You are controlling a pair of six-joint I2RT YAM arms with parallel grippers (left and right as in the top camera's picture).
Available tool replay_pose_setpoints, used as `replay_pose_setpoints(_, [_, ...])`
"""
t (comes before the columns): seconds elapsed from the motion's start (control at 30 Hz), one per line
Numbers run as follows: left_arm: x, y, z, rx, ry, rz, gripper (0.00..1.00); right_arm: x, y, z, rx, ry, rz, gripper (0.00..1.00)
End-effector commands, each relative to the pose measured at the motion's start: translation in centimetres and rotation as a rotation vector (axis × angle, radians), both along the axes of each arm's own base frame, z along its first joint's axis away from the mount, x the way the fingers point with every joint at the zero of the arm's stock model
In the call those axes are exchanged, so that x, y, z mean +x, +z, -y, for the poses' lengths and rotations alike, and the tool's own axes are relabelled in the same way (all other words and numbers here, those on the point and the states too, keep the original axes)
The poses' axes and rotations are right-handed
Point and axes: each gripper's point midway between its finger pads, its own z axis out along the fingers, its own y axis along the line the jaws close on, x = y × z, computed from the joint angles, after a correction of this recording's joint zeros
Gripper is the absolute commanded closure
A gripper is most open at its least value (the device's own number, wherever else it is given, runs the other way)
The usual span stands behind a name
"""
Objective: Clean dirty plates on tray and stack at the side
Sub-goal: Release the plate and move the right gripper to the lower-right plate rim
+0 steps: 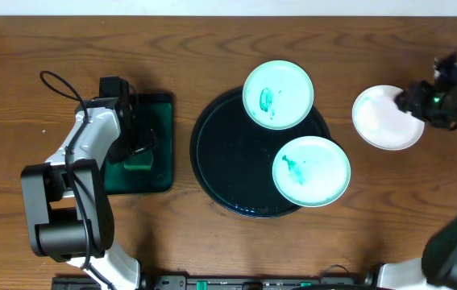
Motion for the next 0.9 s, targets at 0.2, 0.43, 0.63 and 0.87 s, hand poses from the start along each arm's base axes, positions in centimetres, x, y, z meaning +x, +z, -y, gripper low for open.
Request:
replay_pose_setpoints(0.2, [0.1,0.4,1.0,-0.064,0.002,0.01,0.2,-4.8,-1.2,-10.1,-0.032,0.216,-0.208,0.35])
replay_pose_setpoints(0.43, [0.0,0.4,1.0,-0.064,0.003,0.003,0.19,-8.7,-3.6,-9.7,-0.164,-0.022,-0.442,0.49])
replay_pose_setpoints(0.63, [-0.2,0.4,1.0,-0.065,0.003,-0.002,0.2,-11.8,-6.6,-9.7,-0.179,-0.147,-0.567,0.48])
replay_pose_setpoints(0.87, [-0.2,0.4,1.0,-0.065,0.003,-0.002,0.2,-14.7,-12.8,-10.3,-0.117,-0.23,-0.638,0.54])
